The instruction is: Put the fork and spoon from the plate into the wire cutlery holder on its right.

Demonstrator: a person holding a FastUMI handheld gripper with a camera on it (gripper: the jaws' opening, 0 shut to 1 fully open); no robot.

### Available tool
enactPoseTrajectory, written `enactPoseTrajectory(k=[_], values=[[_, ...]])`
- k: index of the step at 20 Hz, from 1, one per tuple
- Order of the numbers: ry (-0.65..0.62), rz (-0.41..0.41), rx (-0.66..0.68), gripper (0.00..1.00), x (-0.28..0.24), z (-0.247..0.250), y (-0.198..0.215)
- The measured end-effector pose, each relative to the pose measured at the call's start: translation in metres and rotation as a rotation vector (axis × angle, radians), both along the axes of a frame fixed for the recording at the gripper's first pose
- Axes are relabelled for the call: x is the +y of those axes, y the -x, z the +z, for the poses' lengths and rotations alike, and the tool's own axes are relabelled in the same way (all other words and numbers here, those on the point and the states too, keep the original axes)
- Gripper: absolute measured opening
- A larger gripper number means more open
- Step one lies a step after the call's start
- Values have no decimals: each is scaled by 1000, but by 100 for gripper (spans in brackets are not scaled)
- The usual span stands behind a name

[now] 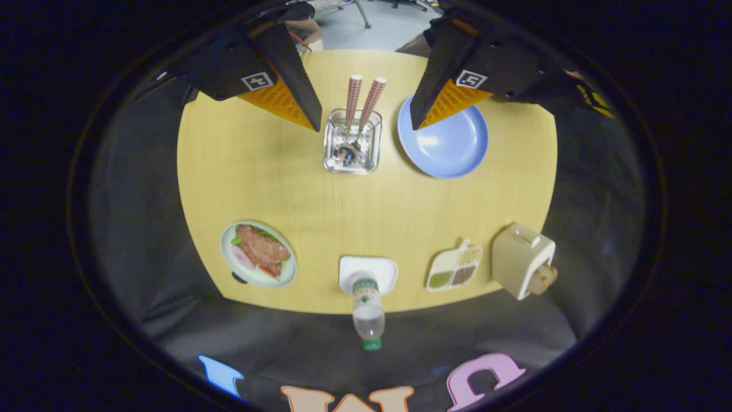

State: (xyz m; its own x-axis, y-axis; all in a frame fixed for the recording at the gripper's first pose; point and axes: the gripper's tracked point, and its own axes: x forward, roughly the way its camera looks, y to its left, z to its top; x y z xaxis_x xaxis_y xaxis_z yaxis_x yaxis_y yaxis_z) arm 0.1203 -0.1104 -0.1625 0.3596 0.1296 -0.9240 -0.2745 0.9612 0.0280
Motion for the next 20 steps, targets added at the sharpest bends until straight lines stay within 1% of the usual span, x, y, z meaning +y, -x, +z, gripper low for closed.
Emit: enactPoseTrajectory(k=[3,5,9,12,14,17,20], values=[[-32,2,-201,98,3,41,-10],[-101,-18,-272,98,13,67,-5],[-274,-122,-504,98,29,123,-6],[-339,-190,-674,98,25,159,3],[-378,-209,-787,97,24,183,14],[-375,-229,-951,97,19,205,27],[-360,-228,-1006,97,26,201,49]])
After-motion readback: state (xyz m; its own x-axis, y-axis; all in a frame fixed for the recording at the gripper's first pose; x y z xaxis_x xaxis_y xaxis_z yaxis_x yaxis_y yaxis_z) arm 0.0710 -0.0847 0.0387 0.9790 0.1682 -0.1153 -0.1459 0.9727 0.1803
